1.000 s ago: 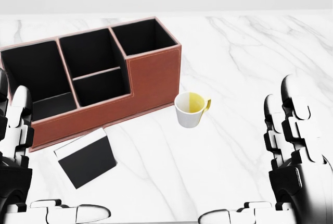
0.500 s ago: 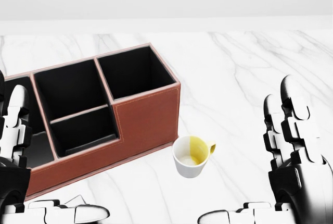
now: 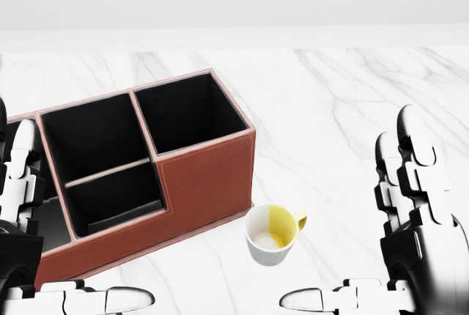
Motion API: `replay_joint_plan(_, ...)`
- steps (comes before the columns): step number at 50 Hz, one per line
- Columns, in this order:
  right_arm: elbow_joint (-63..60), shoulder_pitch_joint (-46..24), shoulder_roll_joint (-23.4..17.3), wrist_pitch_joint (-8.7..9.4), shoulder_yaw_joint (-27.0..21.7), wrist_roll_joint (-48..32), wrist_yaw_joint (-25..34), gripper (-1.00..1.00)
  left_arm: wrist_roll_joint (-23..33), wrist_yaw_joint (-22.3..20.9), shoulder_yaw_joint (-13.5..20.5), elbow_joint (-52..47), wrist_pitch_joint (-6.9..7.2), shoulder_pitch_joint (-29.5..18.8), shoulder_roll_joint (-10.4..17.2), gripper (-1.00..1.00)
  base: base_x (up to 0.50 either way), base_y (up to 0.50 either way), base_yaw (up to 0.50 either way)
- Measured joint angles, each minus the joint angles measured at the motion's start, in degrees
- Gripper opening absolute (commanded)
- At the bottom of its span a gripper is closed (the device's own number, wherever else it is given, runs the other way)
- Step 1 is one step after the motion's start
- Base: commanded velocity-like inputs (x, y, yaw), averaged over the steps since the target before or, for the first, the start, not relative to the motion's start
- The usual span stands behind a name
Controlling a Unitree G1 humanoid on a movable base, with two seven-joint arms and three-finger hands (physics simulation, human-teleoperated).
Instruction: Pick up the book and place it in the front compartment of the caddy.
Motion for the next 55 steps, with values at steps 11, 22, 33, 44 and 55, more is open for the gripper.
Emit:
replay_joint_plan(11, -0.88, 1.07, -0.13, -1.32, 0.62, 0.22, 0.94, 1.0, 0.06, 0.02, -0.09, 0.01, 0.0, 0.2, 0.01, 1.0, 0.2, -0.03, 0.0)
replay_joint_plan(22, -1.44, 1.86, -0.3, -2.82, 1.23, 0.09, 1.95, 1.0, 0.01, -0.04, -0.03, -0.18, 0.0, 0.19, 0.0, 1.0, 0.5, -0.07, 0.0)
replay_joint_plan(33, -1.96, 1.58, -0.06, -1.54, 0.6, 1.29, 1.66, 1.0, 0.02, -0.1, -0.02, -0.82, 0.0, 0.31, 0.0, 1.0, 0.12, 0.0, 0.0)
replay_joint_plan(44, -2.35, 1.29, 0.05, -0.48, -0.29, 2.35, 1.56, 0.99, 1.79, -1.4, -0.14, -3.19, 0.0, 0.92, 0.6, 1.0, 0.0, 0.0, 0.0)
replay_joint_plan(55, -2.72, 1.11, 0.19, 0.14, -1.21, 3.18, 1.85, 0.99, 9.35, -7.7, 1.1, -10.34, 0.0, -0.63, 2.61, 1.0, 0.0, 0.0, 0.0)
